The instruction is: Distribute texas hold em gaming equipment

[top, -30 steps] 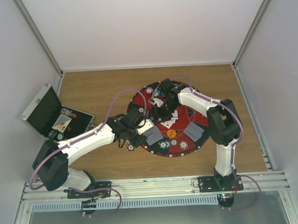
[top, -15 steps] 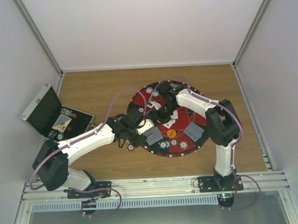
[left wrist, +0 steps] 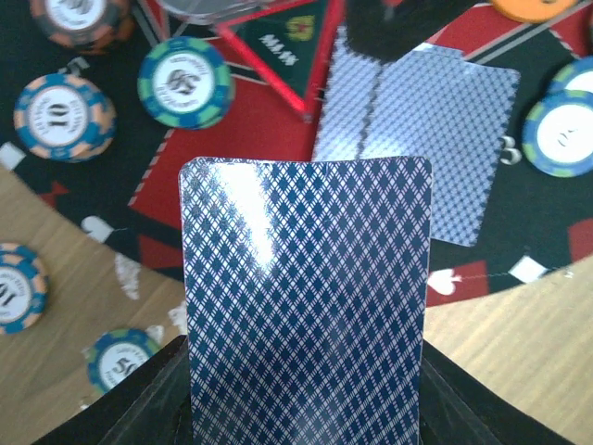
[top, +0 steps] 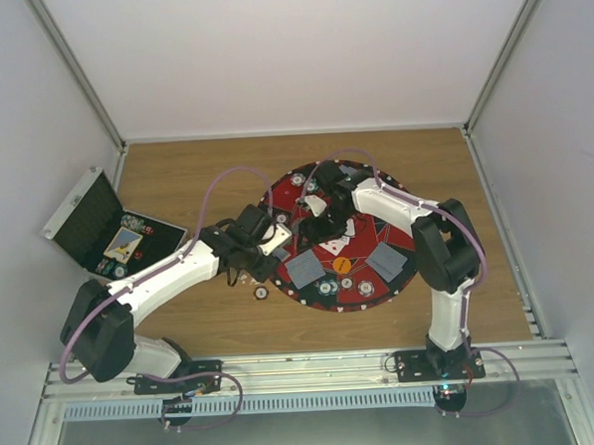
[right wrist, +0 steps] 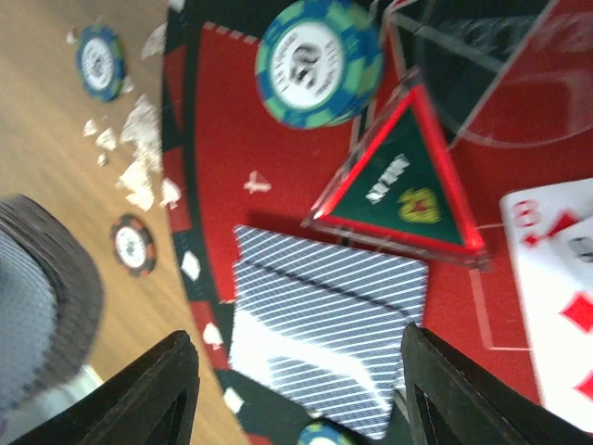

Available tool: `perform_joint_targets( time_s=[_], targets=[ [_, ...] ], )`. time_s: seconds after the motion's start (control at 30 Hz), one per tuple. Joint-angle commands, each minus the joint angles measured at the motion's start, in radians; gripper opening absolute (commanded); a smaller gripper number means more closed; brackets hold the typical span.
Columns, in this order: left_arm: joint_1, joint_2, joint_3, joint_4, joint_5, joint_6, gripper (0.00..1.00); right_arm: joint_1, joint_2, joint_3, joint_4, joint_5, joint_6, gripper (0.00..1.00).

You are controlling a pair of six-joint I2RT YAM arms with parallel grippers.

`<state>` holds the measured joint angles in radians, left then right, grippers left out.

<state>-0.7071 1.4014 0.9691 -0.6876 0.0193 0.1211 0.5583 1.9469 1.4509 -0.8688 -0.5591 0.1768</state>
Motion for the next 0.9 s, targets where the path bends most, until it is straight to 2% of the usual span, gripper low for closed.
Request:
perform_joint_targets(
  time_s=[0.0, 0.1, 0.33, 0.63, 0.87],
  targets=[
    [0.062, -0.023, -0.021, 0.06, -0.039, -0.029, 0.54, 0.016, -0.054, 0.004, 0.065, 0.216, 0.01, 0.62],
    [0.118, -0.002, -0.022, 0.061, -0.057, -0.044, 0.54, 0.034, -0.05, 0.009, 0.061, 0.327, 0.004, 0.64],
    [0.185, 0.036, 0.001, 0.05, -0.085, -0.057, 0.54, 0.111, -0.007, 0.043, 0.041, 0.462, 0.066, 0.73],
    [0.186, 0.036, -0.003, 0.056, -0.071, -0.058, 0.54, 0.147, 0.1, 0.154, -0.006, 0.512, 0.166, 0.8],
    [0.186, 0.036, -0.006, 0.064, -0.062, -0.058, 0.54, 0.151, 0.134, 0.158, -0.033, 0.527, 0.237, 0.83]
  ],
)
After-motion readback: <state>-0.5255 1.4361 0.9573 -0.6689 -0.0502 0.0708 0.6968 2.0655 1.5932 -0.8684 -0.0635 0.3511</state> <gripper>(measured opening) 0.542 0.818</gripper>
